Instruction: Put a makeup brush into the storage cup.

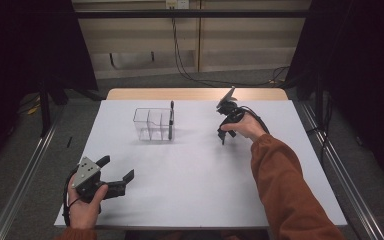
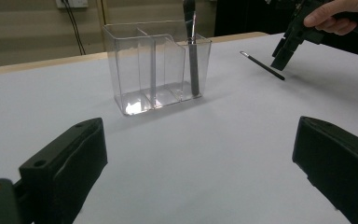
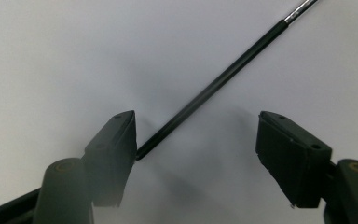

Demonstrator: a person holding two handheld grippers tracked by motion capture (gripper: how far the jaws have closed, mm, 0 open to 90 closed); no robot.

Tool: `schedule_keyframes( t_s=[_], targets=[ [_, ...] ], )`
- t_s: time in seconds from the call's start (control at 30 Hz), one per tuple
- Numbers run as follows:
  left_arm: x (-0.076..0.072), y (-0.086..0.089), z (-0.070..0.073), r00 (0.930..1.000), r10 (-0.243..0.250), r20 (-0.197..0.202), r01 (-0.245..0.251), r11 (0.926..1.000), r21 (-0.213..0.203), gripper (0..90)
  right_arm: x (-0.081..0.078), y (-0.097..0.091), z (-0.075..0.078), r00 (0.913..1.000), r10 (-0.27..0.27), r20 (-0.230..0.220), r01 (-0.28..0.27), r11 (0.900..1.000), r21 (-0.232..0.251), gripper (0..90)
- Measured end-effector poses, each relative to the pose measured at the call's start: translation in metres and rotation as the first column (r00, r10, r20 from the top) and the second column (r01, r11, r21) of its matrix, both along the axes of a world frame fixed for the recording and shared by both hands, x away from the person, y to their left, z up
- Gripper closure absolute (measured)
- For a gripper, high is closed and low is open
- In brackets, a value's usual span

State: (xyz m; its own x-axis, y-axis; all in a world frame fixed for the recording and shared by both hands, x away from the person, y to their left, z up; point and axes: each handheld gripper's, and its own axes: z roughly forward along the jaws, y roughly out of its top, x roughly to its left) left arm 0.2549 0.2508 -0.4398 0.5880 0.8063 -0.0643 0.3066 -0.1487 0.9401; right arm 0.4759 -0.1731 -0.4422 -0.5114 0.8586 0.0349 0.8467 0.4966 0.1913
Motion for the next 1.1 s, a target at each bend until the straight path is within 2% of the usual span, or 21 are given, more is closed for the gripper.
schedule_keyframes(
  t_s=[0.07,0.23,0.37,0.6,0.73,1.1],
  targets=[
    [0.0,0.0,0.0,1.0,0.0,0.0,0.0,1.0,-0.001,3.0,0.002,-0.001,-0.001,0.9998,-0.021,-0.005,0.021,0.9998,0.007,32.4],
    [0.0,0.0,0.0,1.0,-0.001,-0.002,0.001,1.0,0.0,3.0,0.003,0.002,-0.006,0.9994,-0.013,-0.033,0.013,0.9999,-0.001,38.1],
    [0.0,0.0,0.0,1.0,-0.001,-0.001,0.001,1.0,0.0,2.9,0.004,0.004,-0.008,0.9995,-0.017,-0.026,0.017,0.9998,-0.009,38.1],
    [0.0,0.0,0.0,1.0,-0.002,-0.004,0.002,1.0,0.002,3.0,0.015,0.0,-0.011,0.9976,-0.07,0.0,0.07,0.9973,-0.022,40.4],
    [0.0,0.0,-0.001,1.0,-0.003,-0.006,0.003,1.0,0.001,3.0,0.018,0.003,-0.013,0.9963,-0.085,-0.005,0.085,0.996,-0.026,43.8],
    [0.0,0.0,-0.001,0.9999,-0.009,-0.008,0.009,0.9999,0.006,2.9,0.022,0.007,-0.013,0.9923,-0.124,-0.008,0.123,0.9915,-0.041,45.7]
  ],
)
